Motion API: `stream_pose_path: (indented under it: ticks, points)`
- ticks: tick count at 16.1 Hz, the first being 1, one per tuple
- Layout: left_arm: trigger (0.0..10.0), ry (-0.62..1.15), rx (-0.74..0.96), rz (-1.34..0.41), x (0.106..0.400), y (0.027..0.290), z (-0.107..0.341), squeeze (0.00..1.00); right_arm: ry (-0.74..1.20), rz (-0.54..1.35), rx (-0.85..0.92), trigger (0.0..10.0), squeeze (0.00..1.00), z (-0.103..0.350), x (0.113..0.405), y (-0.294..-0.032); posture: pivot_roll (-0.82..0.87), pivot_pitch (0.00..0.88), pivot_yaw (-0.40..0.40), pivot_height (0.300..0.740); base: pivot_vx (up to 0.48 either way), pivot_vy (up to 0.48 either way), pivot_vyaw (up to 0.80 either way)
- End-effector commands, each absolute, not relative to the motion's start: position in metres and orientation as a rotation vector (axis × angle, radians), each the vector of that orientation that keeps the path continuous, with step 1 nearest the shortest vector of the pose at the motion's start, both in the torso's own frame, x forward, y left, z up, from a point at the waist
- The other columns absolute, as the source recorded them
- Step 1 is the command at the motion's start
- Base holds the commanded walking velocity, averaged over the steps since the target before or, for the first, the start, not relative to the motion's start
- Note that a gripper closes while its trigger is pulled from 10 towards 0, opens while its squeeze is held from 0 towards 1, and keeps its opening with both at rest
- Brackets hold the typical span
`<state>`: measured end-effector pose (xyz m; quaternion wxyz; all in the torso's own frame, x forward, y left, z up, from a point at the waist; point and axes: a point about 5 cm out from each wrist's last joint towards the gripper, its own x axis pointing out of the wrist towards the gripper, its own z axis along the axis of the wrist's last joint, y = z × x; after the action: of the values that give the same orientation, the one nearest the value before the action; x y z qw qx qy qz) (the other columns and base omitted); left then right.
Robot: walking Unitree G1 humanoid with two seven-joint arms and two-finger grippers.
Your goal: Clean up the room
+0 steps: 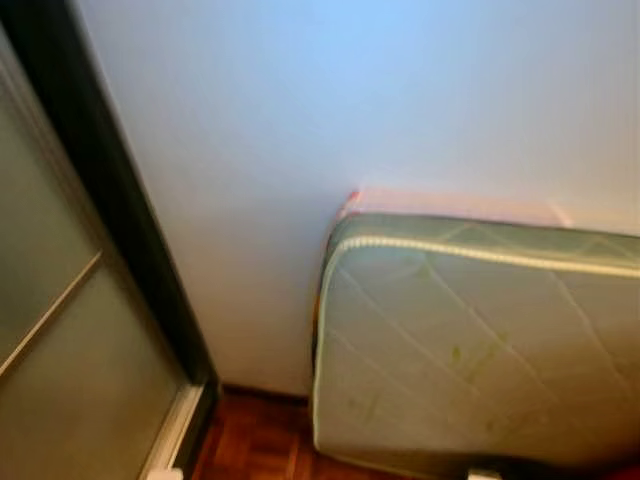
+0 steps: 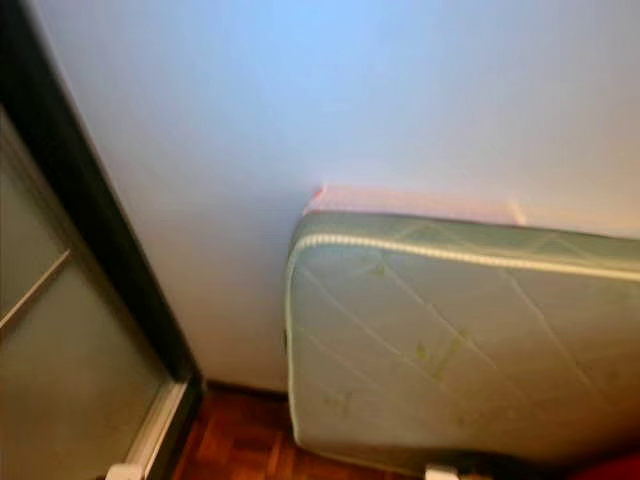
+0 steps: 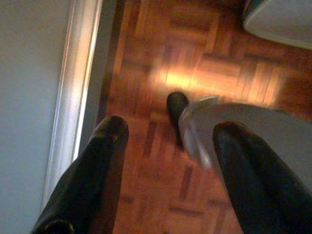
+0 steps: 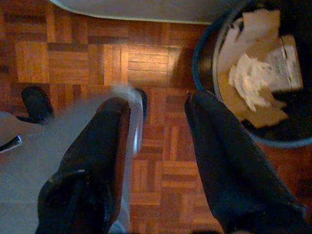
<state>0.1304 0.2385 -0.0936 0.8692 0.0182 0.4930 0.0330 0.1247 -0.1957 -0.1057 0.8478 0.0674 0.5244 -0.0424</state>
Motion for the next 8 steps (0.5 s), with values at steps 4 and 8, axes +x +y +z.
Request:
stream_pose_path:
  ticks: [4, 8]
  points:
    - [10.0, 1.076, 0.025, 0.072, 0.1177, 0.2367, -0.0984, 0.0, 1.115, -0.108, 0.149, 10.0, 0.0, -0.1068, 0.1201, -0.198, 0.05, 0.0, -0.025, 0.74, -0.244, 0.0, 0.0]
    - [10.0, 1.078, 0.023, 0.072, 0.1159, 0.2362, -0.099, 0.0, 1.114, -0.111, 0.152, 10.0, 0.0, -0.1067, 0.1203, -0.1984, 0.05, 0.0, -0.026, 0.74, -0.242, 0.0, 0.0]
